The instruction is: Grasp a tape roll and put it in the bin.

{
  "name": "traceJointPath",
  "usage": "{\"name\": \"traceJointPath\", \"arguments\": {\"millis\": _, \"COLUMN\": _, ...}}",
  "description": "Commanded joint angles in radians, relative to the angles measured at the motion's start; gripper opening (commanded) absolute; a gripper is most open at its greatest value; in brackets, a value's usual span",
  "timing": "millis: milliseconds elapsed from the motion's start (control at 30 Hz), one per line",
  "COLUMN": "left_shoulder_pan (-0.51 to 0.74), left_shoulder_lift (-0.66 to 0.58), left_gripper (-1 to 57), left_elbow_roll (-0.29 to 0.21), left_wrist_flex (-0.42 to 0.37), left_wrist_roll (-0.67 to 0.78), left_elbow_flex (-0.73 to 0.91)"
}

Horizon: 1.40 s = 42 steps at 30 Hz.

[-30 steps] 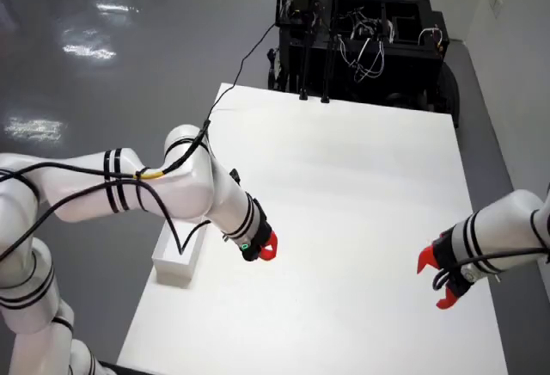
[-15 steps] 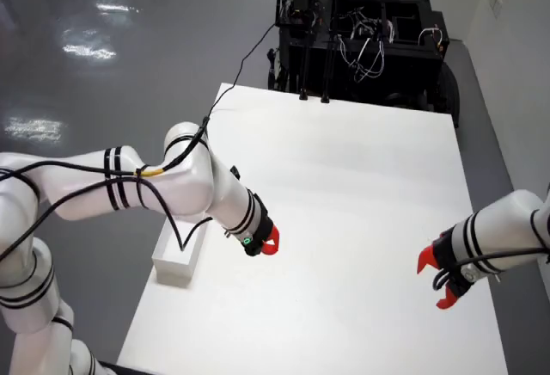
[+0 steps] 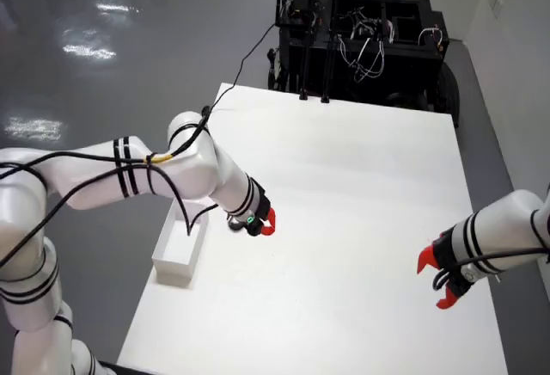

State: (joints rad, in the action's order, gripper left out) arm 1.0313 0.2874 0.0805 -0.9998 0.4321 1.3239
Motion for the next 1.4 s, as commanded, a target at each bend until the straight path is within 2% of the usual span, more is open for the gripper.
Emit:
{"name": "traceJointPath", "arguments": {"millis": 33, "left_shoulder_pan": -0.229, "left_shoulder_lift": 0.16, "left_gripper": 9.6, "left_elbow_roll": 0.062, "left_wrist_flex": 0.112, "left_wrist_roll": 0.306, "left_elbow_flex": -0.006}}
{"name": "traceJointPath", "arguments": {"millis": 100, "left_shoulder_pan": -0.258, "left_shoulder_lift": 0.196, "left_gripper": 11.0, "left_elbow_roll": 0.077, "left_wrist_flex": 0.125, "left_wrist_roll": 0.34, "left_elbow_flex": -0.022}}
{"name": "traceJointPath", "arguments": {"millis": 233, "left_shoulder_pan": -0.32, "left_shoulder_lift": 0.305, "left_gripper": 14.8, "left_elbow_roll": 0.076, "left_wrist_flex": 0.122, "left_wrist_roll": 0.369, "left_elbow_flex": -0.103}}
{"name": "traceJointPath", "arguments": {"millis": 367, "left_shoulder_pan": -0.37, "left_shoulder_lift": 0.4, "left_gripper": 20.7, "left_elbow_roll": 0.081, "left_wrist_flex": 0.107, "left_wrist_roll": 0.369, "left_elbow_flex": -0.192}}
{"name": "traceJointPath", "arguments": {"millis": 567, "left_shoulder_pan": -0.451, "left_shoulder_lift": 0.472, "left_gripper": 22.7, "left_elbow_roll": 0.077, "left_wrist_flex": 0.095, "left_wrist_roll": 0.369, "left_elbow_flex": -0.241}}
{"name": "traceJointPath", "arguments": {"millis": 800, "left_shoulder_pan": -0.49, "left_shoulder_lift": 0.67, "left_gripper": 24.4, "left_elbow_roll": 0.068, "left_wrist_flex": -0.02, "left_wrist_roll": 0.369, "left_elbow_flex": -0.4}}
{"name": "traceJointPath", "arguments": {"millis": 1100, "left_shoulder_pan": -0.501, "left_shoulder_lift": 0.684, "left_gripper": 24.5, "left_elbow_roll": 0.061, "left_wrist_flex": -0.103, "left_wrist_roll": 0.419, "left_elbow_flex": -0.397}}
{"name": "traceJointPath", "arguments": {"millis": 1400, "left_shoulder_pan": -0.524, "left_shoulder_lift": 0.681, "left_gripper": 24.5, "left_elbow_roll": 0.038, "left_wrist_flex": -0.109, "left_wrist_roll": 0.445, "left_elbow_flex": -0.397}}
